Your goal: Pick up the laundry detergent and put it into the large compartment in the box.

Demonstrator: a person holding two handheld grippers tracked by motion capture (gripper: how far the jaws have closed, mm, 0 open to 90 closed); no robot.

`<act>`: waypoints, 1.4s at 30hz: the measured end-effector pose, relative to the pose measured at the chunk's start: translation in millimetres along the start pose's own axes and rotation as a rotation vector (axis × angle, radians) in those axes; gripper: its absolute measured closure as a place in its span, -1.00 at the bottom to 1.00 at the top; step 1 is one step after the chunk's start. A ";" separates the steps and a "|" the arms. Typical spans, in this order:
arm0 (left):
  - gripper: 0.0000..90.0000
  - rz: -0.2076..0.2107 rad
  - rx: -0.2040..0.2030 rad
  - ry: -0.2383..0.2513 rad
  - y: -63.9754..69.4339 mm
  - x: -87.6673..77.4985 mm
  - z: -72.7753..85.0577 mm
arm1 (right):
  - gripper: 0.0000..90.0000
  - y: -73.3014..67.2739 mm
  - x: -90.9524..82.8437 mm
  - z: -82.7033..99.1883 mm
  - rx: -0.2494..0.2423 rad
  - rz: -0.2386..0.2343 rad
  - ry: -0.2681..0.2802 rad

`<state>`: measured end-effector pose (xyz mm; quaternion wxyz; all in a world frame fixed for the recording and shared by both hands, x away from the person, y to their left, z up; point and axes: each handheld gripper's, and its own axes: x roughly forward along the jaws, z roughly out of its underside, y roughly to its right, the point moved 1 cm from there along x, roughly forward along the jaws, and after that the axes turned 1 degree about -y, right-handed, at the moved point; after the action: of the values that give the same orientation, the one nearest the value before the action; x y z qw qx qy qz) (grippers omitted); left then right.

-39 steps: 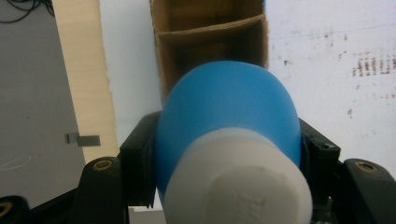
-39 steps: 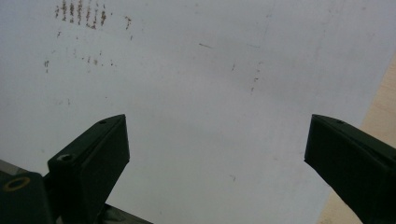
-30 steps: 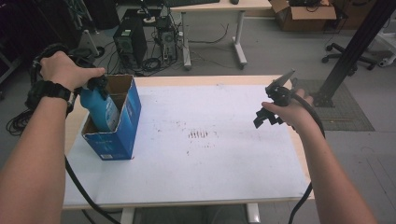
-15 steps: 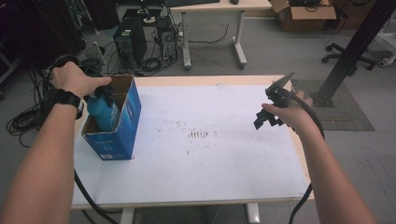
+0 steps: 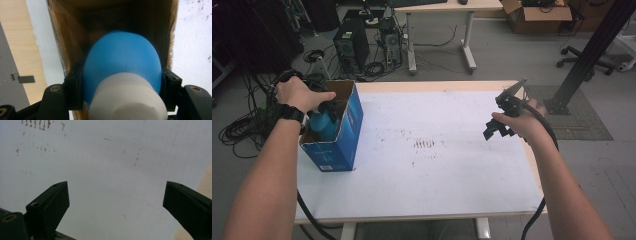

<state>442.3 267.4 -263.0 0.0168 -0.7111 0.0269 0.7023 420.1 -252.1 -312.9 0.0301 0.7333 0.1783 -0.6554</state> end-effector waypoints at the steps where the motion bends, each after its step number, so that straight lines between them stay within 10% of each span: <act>1: -0.17 -0.001 0.002 -0.003 0.0 1.4 -0.1 | -0.84 0.2 0.2 0.1 0.001 -0.001 -0.001; 42: -0.18 -0.012 0.034 -0.017 3.2 22.8 -1.4 | -0.84 1.4 4.2 4.4 0.003 -0.005 -0.001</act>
<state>443.8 263.9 -285.8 0.0331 -0.7049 0.0345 0.7077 416.7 -253.7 -317.8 0.0275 0.7327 0.1790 -0.6560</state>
